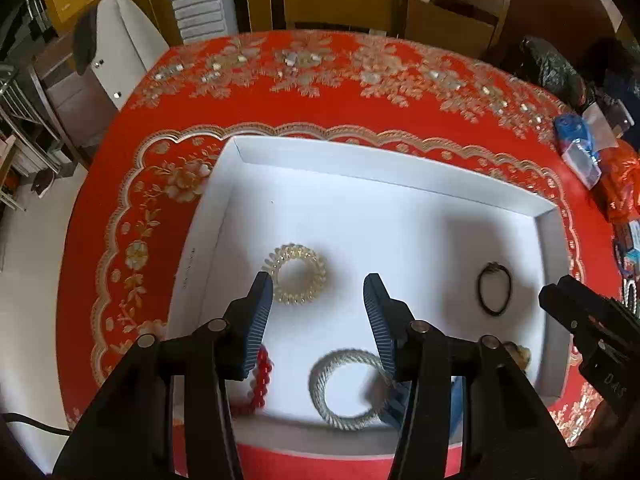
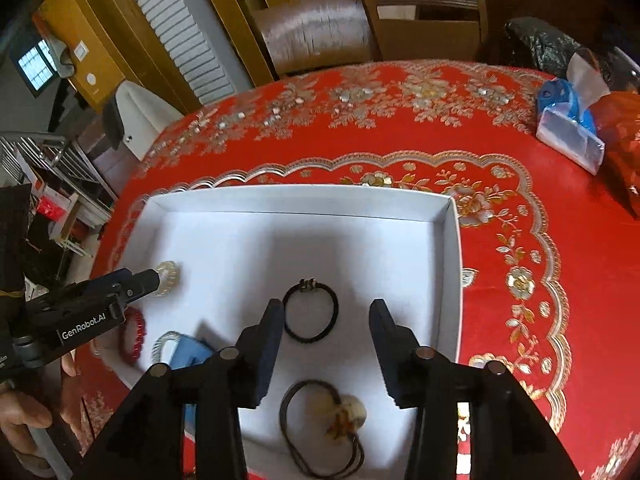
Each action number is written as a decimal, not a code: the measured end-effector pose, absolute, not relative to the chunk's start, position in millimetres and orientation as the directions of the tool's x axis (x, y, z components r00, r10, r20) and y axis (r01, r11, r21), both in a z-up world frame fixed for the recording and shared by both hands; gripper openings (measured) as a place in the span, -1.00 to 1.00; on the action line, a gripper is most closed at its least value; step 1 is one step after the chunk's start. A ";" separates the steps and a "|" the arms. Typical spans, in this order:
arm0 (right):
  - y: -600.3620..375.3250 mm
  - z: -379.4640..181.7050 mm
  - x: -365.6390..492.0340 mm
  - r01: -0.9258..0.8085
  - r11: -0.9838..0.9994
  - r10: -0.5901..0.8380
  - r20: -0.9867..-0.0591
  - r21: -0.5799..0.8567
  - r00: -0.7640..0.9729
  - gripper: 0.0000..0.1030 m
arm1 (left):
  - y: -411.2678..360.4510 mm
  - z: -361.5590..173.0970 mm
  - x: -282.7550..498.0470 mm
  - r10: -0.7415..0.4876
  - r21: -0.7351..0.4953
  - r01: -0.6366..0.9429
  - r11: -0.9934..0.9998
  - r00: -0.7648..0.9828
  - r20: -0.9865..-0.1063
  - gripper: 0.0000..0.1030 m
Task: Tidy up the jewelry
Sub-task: 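Withdraw both tools from the tray back over the watch and beads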
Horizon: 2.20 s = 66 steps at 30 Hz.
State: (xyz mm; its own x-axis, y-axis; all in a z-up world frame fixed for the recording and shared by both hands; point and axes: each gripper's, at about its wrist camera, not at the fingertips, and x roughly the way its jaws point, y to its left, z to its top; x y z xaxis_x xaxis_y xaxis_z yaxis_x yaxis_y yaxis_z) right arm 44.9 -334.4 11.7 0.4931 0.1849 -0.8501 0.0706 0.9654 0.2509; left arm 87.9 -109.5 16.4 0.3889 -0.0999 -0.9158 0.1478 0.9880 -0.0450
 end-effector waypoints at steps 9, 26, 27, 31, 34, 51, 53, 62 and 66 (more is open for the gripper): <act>-334.0 44.7 -0.9 0.059 0.965 0.186 -0.822 0.257 0.538 -0.15 | -108.0 50.3 39.4 -0.093 -0.036 0.135 0.990 0.444 -0.891 -0.08; -329.7 87.8 -115.0 0.004 0.975 0.174 -0.778 0.221 0.604 0.16 | -115.1 88.4 -86.3 -0.095 -0.047 0.108 0.993 0.498 -0.862 -0.08; -328.5 89.8 -121.8 -0.001 0.976 0.174 -0.776 0.219 0.607 0.16 | -115.7 90.2 -91.3 -0.093 -0.045 0.108 0.993 0.501 -0.860 -0.08; -325.6 96.6 -145.4 -0.018 0.977 0.180 -0.766 0.215 0.617 0.16 | -116.8 98.6 -115.6 -0.089 -0.040 0.104 0.994 0.524 -0.847 -0.08; -323.4 100.9 -162.1 -0.029 0.978 0.181 -0.762 0.209 0.622 0.18 | -116.7 101.8 -129.5 -0.087 -0.039 0.100 0.994 0.534 -0.841 -0.08; -319.0 112.7 -216.3 -0.084 0.978 0.199 -0.747 0.189 0.635 0.21 | -119.6 117.0 -191.5 -0.081 -0.038 0.087 0.996 0.574 -0.815 -0.08; -319.0 114.1 -220.6 -0.090 0.978 0.201 -0.743 0.188 0.638 0.21 | -119.8 118.1 -195.3 -0.077 -0.034 0.085 0.996 0.578 -0.812 -0.08; -321.1 113.0 -229.9 -0.096 0.979 0.199 -0.748 0.180 0.633 0.25 | -123.3 118.9 -204.5 -0.073 -0.028 0.086 0.996 0.583 -0.809 -0.08; -322.2 110.0 -230.5 -0.097 0.979 0.200 -0.754 0.179 0.626 0.26 | -124.1 118.1 -205.3 -0.072 -0.026 0.087 0.996 0.581 -0.811 -0.08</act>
